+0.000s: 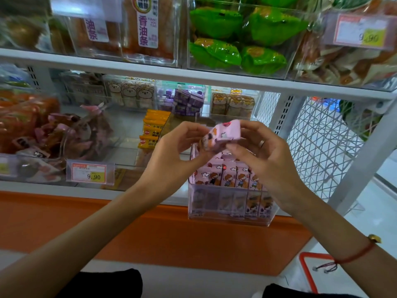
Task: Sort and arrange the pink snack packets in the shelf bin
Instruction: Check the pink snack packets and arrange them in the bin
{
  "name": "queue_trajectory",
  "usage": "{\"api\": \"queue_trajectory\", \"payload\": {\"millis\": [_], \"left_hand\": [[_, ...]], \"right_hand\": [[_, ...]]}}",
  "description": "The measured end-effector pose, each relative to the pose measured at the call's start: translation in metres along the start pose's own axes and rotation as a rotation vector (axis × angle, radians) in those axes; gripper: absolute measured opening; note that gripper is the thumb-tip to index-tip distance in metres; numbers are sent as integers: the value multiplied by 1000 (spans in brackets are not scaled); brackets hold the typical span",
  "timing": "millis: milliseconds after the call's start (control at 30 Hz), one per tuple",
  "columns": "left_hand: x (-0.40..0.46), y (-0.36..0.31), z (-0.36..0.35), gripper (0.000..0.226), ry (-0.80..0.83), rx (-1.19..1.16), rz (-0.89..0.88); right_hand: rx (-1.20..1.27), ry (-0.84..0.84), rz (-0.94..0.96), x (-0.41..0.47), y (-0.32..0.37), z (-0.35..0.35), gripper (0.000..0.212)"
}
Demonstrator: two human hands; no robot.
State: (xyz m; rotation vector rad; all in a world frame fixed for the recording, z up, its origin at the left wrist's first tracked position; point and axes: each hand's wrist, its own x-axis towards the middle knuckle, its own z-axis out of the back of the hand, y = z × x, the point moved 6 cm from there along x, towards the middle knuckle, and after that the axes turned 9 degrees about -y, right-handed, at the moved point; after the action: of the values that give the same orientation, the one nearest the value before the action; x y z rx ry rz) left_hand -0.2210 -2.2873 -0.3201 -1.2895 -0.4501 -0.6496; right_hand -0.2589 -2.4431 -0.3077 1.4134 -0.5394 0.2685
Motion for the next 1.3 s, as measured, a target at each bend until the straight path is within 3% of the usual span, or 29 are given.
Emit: {"api": "queue_trajectory", "payload": {"millis": [100, 233, 433, 633, 767, 933, 1167, 1300], "left_hand": [[0, 4, -2, 35, 108, -42, 145], [-5, 12, -10, 29, 280, -107, 307], [1, 0, 8, 38, -21, 173, 34], [0, -4, 10, 36, -67, 256, -9], [-2, -2, 9, 43, -57, 73, 119], [-2, -2, 3, 41, -36, -99, 176], [2, 0, 14, 43, -103, -316, 239], [8, 6, 30, 40, -264, -338, 240]], "right_hand": [[221, -20, -215, 4, -16, 6, 44], [388, 26, -345, 3, -23, 3, 30], [135, 137, -203, 0, -16, 2, 47], [78, 84, -108, 1, -13, 2, 48], [66, 117, -206, 1, -21, 0, 72], [-25, 129, -211, -7, -29, -11, 46], [-133, 118, -153, 1, -23, -16, 42], [-82, 118, -197, 24, -30, -19, 41]]}}
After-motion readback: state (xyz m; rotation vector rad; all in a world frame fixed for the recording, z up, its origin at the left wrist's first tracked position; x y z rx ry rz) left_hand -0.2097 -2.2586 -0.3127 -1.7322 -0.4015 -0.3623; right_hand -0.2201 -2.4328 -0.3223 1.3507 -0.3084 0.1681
